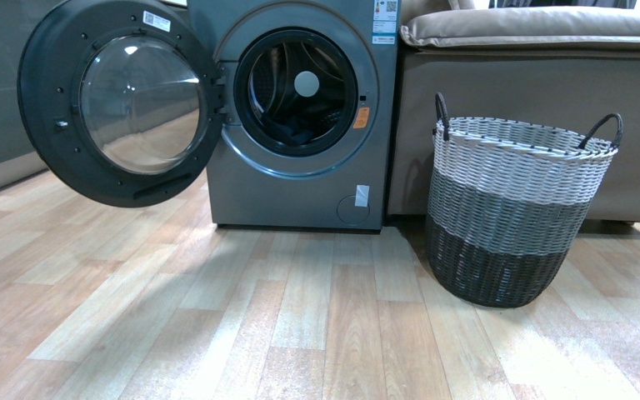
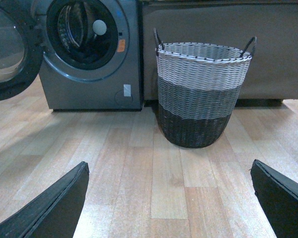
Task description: Collect clothes from washing machine
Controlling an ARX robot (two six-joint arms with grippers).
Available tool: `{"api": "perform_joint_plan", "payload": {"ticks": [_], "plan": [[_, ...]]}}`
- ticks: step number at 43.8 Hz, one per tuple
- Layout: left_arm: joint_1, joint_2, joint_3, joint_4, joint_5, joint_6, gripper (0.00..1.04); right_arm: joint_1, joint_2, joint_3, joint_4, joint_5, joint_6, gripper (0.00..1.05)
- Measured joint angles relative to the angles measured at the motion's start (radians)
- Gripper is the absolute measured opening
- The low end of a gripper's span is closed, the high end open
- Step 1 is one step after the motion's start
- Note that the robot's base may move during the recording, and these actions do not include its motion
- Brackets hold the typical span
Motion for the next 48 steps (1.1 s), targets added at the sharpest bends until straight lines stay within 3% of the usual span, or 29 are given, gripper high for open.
{"api": "perform_joint_plan", "payload": {"ticks": [48], "plan": [[0.0, 0.001, 0.0, 0.0, -0.002, 0.0, 0.98, 0.0, 0.0, 0.0, 0.0, 0.0, 0.0, 0.97]]}}
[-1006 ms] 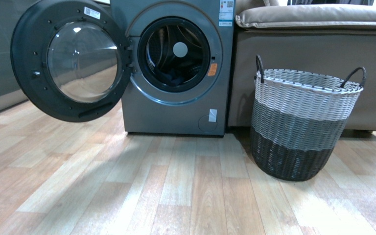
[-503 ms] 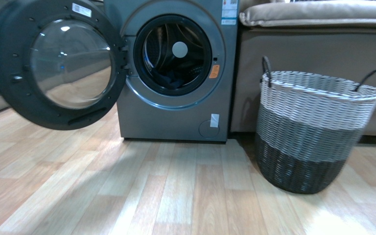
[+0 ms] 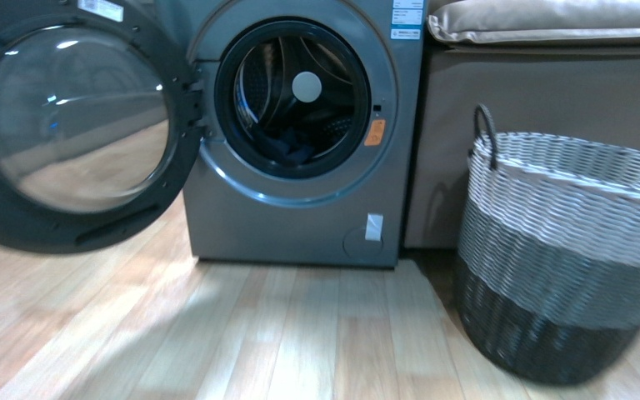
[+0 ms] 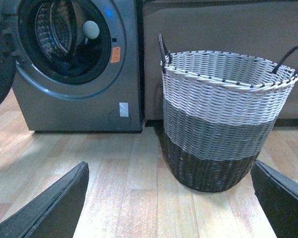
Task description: Collect clothes from washing machine
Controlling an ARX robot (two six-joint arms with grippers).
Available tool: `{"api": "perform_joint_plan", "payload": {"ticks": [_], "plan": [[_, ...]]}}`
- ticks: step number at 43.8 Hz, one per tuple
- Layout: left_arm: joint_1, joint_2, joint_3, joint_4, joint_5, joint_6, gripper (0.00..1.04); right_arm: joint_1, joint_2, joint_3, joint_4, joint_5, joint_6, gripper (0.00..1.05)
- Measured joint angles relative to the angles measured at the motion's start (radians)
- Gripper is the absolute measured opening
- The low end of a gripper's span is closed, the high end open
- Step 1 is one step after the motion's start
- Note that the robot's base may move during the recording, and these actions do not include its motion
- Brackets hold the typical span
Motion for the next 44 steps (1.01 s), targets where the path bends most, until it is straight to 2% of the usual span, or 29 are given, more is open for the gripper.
{"api": "perform_joint_plan", "payload": {"ticks": [44], "plan": [[0.0, 0.0, 0.0, -0.001, -0.002, 0.0, 0.98, 0.0, 0.0, 0.0, 0.0, 0.001, 0.0, 0.97]]}}
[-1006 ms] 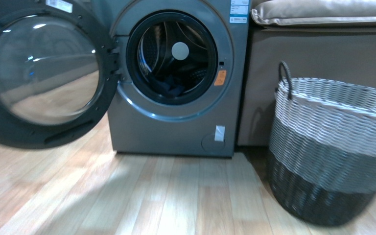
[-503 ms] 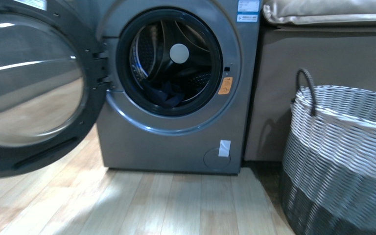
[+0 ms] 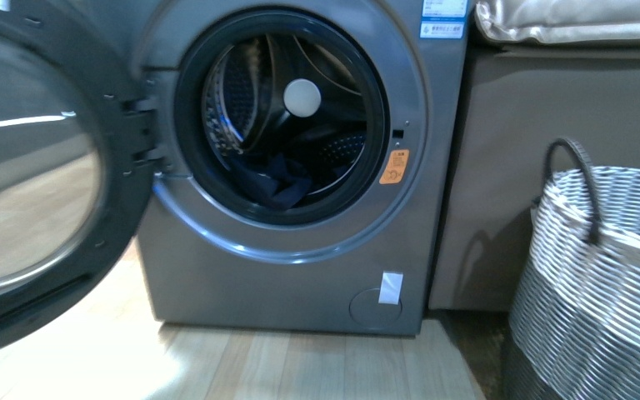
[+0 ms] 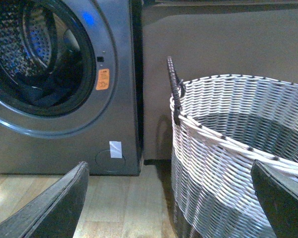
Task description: Collect clothes from washing machine
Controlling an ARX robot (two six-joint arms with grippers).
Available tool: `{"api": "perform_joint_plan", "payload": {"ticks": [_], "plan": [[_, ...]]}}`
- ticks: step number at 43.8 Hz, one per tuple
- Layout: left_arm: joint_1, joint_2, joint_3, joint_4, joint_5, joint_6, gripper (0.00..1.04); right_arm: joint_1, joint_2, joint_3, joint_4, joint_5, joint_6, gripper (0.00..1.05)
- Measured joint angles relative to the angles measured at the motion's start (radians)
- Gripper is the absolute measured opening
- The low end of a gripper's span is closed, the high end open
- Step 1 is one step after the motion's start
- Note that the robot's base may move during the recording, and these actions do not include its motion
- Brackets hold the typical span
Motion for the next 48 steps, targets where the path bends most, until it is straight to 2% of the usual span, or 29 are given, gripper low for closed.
{"api": "perform_joint_plan", "payload": {"ticks": [44, 45, 48], "plan": [[0.0, 0.001, 0.0, 0.0, 0.004, 0.0, 0.98, 0.0, 0.0, 0.0, -0.001, 0.0, 0.0, 0.97], [0.003, 0.002, 0.0, 0.002, 0.011, -0.003, 0.98, 0.0, 0.0, 0.0, -0.001, 0.0, 0.0, 0.97], [0.063, 0.041, -0.001, 0.094, 0.192, -0.081, 0.98, 0.0, 0.0, 0.0, -0.001, 0.0, 0.0, 0.97]]}}
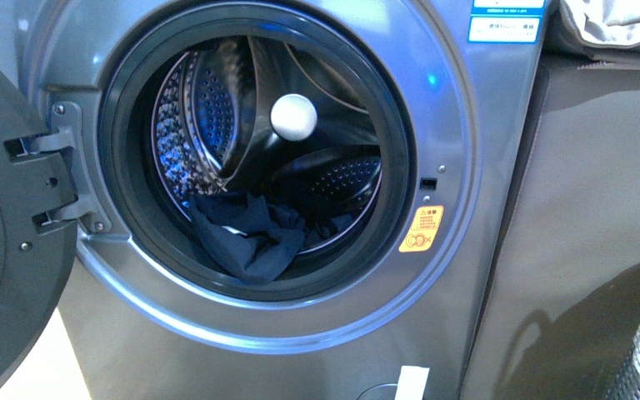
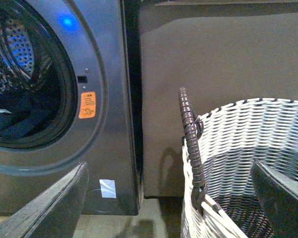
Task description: Collect clothes from washing machine
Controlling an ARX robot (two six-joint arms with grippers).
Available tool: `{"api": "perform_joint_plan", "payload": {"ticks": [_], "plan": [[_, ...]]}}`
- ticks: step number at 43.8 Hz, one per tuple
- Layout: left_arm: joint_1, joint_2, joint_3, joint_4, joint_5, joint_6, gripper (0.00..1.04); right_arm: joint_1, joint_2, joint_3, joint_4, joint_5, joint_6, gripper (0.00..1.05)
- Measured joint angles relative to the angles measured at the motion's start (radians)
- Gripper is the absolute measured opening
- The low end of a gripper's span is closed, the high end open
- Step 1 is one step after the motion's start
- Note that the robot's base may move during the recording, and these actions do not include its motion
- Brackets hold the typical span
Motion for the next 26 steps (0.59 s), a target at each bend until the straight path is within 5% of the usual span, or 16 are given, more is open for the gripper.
{"api": "perform_joint_plan", "payload": {"ticks": [5, 16, 26], "plan": [[0.054, 0.178, 0.014, 0.226, 0.172, -0.108, 0.98, 0.0, 0.0, 0.0, 0.0, 0.0, 0.0, 0.97], [-0.081, 0.785, 0.237, 0.699, 0.105, -0.046, 0.98, 0.0, 0.0, 0.0, 0.0, 0.0, 0.0, 0.97], [-0.142, 1.096, 0.371, 0.81, 0.087, 0.033, 0.98, 0.0, 0.0, 0.0, 0.0, 0.0, 0.0, 0.97]]}}
